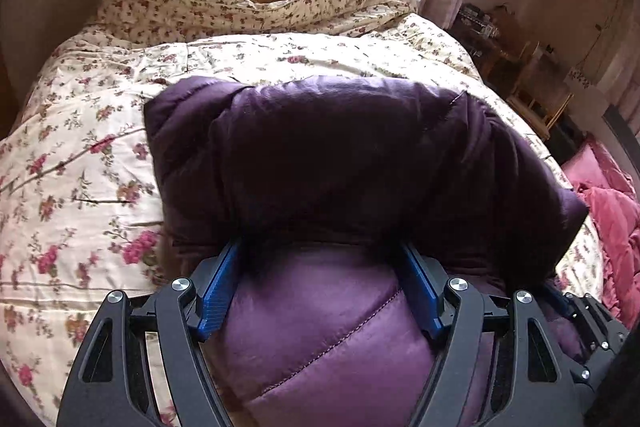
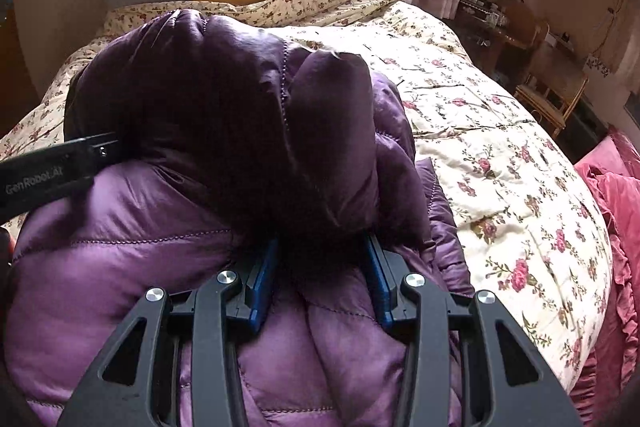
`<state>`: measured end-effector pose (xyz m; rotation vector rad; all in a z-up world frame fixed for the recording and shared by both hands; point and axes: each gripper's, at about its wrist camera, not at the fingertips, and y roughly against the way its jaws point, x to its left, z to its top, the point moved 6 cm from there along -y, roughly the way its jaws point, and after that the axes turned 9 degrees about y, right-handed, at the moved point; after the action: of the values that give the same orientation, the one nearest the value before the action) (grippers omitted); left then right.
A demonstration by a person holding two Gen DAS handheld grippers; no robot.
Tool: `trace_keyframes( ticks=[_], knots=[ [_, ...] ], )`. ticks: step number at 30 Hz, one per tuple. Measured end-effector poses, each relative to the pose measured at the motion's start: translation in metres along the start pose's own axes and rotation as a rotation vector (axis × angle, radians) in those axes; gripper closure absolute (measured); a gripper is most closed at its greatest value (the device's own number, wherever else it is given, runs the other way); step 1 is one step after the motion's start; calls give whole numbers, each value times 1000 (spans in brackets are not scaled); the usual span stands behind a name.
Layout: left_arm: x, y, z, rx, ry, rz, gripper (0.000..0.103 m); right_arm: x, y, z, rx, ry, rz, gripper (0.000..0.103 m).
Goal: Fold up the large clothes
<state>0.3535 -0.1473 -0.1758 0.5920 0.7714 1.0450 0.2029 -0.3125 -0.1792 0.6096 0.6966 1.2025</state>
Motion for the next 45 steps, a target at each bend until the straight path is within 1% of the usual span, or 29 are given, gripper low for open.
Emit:
trace_keyframes(
  ticks=[3,11,15,22,23,25,27,31,34,37,43,45],
  knots=[
    [-2,-6,-4,-5,-20,21,30,1,0,0,1,6,-9,65],
    [1,0,-2,-14,1,20,30,2,14,10,25,7,-45,63],
    [2,9,0,-31,10,20,30,-3,21,17,41,-20,-35,61],
    [5,18,-1,-50,4,5,30,-11,33,36,21,-84,-23,57],
    [5,18,-1,-52,0,6,30,-13,32,39,18,-96,-25,54],
    [4,19,-2,-57,-7,7,30,-17,28,43,23,-117,-25,51],
    [3,18,-2,-58,-15,8,30,-21,22,45,33,-128,-26,45],
    [0,13,-6,-57,-22,9,30,-28,6,39,61,-158,-6,42],
    [-2,9,-9,-60,-38,18,30,-24,-5,32,63,-127,-12,41],
    [-5,5,-11,-63,-55,32,30,-26,-19,26,77,-128,20,40],
    [-6,11,-10,-73,-59,39,30,-26,-13,27,78,-110,32,39],
    [-5,19,-11,-77,-53,37,28,-26,-8,28,77,-111,42,33]
  ],
)
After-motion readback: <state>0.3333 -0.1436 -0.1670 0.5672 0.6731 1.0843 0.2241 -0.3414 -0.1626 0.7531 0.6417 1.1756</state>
